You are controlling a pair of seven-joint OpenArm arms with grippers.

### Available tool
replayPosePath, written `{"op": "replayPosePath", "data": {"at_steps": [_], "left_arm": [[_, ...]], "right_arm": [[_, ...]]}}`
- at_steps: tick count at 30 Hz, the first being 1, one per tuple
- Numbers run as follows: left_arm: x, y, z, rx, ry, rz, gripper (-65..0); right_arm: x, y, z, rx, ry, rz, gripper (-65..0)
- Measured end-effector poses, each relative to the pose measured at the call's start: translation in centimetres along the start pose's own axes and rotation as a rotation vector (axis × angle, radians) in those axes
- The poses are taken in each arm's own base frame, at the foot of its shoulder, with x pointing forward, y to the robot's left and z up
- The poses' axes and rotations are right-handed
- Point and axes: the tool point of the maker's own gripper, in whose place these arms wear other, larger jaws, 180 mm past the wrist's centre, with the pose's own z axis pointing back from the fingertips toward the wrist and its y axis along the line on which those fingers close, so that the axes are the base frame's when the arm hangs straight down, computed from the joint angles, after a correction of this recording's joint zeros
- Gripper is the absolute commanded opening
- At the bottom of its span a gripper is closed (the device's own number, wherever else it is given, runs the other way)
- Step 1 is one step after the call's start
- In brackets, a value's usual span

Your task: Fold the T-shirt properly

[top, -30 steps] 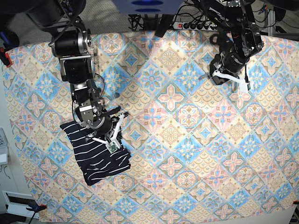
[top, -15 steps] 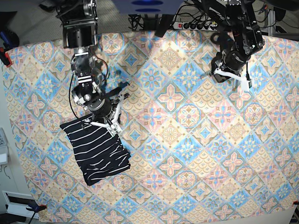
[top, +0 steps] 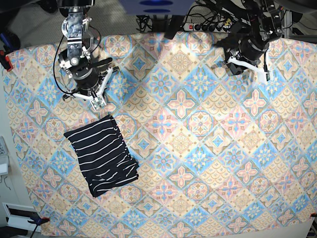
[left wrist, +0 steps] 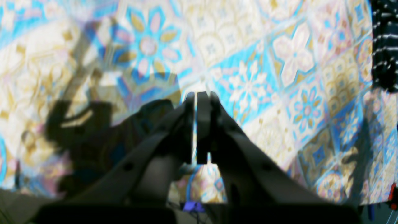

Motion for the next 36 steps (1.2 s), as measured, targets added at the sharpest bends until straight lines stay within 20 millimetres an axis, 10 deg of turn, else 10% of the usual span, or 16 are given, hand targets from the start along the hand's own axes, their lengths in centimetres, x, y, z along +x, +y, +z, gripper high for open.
{"op": "replayPosePath", "data": {"at_steps": [21,36], "left_arm": [[-6.5,2.1,3.6,0.067,0.144,0.01,-65.0],[-11.7,0.3,4.8,0.02,0.281,0.006,-65.0]], "right_arm": [[-13.8,0.3,8.5,-0.047,0.27,-0.184,-64.8],[-18.5,3.5,11.6,0.017,0.397,-0.201,-64.8]]}}
